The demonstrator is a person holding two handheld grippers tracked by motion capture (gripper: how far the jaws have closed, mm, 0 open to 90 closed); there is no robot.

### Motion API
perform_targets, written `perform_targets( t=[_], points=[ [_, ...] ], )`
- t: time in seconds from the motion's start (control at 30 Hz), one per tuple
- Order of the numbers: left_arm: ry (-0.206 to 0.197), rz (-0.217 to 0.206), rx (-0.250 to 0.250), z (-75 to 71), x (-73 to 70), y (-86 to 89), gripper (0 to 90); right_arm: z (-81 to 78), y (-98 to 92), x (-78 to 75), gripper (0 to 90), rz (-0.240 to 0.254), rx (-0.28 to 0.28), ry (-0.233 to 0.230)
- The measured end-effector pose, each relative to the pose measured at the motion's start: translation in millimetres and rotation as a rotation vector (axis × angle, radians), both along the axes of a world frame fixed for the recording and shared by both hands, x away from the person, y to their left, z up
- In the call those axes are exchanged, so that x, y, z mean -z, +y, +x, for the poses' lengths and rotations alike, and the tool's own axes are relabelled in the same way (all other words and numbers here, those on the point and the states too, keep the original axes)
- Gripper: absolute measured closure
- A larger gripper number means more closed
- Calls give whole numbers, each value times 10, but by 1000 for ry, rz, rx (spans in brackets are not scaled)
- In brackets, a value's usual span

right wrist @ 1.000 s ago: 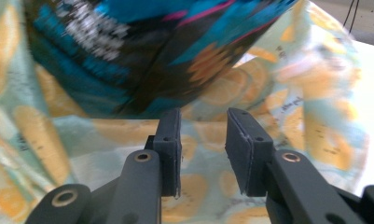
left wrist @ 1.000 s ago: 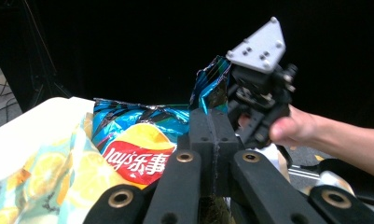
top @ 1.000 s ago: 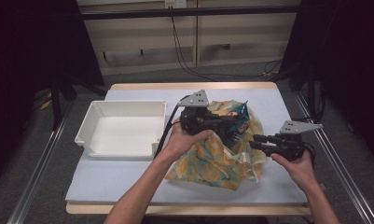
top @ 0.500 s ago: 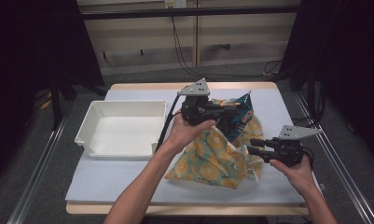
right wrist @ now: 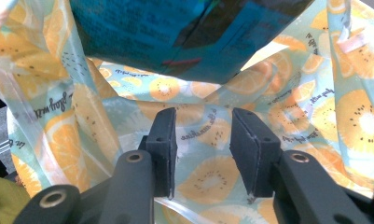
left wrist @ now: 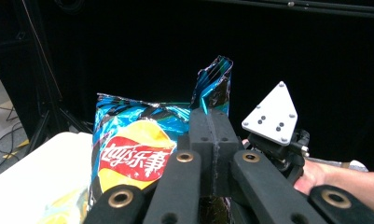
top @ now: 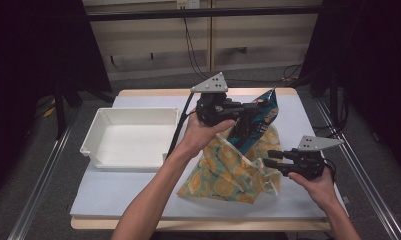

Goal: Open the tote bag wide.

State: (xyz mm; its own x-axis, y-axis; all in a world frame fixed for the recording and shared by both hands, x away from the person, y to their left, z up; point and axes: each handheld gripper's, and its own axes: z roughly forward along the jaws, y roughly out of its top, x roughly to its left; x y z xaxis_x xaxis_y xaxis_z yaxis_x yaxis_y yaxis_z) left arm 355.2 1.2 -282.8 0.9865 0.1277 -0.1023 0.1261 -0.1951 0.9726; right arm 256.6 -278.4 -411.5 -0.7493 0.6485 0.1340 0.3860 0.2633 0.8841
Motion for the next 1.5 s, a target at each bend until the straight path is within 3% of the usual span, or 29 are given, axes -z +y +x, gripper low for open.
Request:
perform_targets(
  t=[0.27,0.83,1.5],
  points=[
    [-3,-18,1,15,-42,12,900,-39,-4,11,555,4,6,-12],
    [-38,-38,0,15,-344,5,900,-90,6,34,356,53,29,-52],
    [-52,-62,-1,23,-562,-42,900,-122,8,16,303,61,27,-67]
  ],
)
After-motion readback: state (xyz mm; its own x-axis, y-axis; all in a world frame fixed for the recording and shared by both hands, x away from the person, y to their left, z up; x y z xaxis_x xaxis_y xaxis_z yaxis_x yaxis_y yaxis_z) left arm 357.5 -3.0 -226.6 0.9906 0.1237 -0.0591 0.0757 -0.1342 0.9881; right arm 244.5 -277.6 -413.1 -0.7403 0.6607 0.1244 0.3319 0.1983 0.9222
